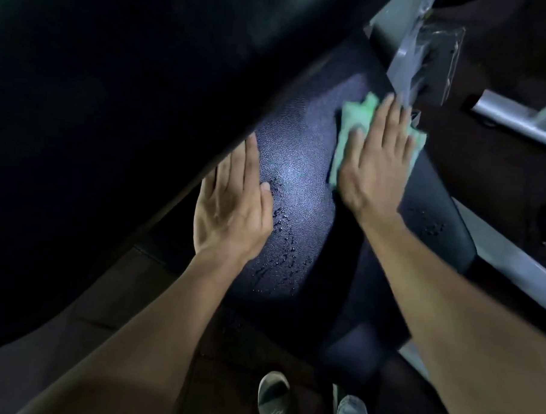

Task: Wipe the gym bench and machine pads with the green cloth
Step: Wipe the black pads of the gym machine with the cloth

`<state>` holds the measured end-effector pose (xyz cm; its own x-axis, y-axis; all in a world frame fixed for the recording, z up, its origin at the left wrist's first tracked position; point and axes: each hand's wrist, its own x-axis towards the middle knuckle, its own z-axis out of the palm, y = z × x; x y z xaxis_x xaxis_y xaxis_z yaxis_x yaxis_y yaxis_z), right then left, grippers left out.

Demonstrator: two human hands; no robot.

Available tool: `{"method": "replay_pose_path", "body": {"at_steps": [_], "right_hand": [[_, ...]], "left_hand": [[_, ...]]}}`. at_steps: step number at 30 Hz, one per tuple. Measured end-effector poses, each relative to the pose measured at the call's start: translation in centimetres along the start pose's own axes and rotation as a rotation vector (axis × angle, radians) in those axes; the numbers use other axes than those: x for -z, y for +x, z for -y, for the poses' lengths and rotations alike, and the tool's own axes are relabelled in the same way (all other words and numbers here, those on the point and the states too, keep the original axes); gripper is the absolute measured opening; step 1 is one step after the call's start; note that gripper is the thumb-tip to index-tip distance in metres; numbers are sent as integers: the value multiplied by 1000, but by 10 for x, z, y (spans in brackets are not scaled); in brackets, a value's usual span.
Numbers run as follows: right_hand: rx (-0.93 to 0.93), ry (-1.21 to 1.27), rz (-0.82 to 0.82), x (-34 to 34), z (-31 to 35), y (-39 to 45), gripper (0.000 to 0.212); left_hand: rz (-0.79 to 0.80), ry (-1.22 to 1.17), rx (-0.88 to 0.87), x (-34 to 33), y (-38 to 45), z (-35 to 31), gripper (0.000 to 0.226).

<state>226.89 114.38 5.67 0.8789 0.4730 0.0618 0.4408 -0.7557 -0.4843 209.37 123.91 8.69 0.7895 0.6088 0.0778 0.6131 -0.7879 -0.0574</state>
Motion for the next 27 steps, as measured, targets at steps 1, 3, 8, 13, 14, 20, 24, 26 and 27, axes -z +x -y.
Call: {"method": "replay_pose_path", "body": {"at_steps": [1,3,8,13,14,20,24,26,27], "right_hand": [[-19,5,-7,-1,16,18,66],[135,-14,19,-6,47,23,66],[608,-86,181,2,2,-44,61],[260,-54,44,7,-12,5,62],[206,-34,32,4,5,26,63],[613,-102,166,3,38,19,64],[885,-124,274,10,-15,-38,62],[740,-85,229,6,-5,-24,62],[583,-58,177,3,10,-17,62]], "left_hand": [[-7,8,-3,-1,0,1,70],[-17,14,-3,-1,1,1,70],[-39,1,0,-1,0,2,68],[-52,22,-14,-3,-1,2,67],[-47,25,-12,-3,-2,2,67],[-97,-48,9,-1,-2,1,68],[-95,-147,60,2,-5,4,68],[-95,-237,78,5,-7,8,66],[-106,-283,108,7,-9,9,65]]}}
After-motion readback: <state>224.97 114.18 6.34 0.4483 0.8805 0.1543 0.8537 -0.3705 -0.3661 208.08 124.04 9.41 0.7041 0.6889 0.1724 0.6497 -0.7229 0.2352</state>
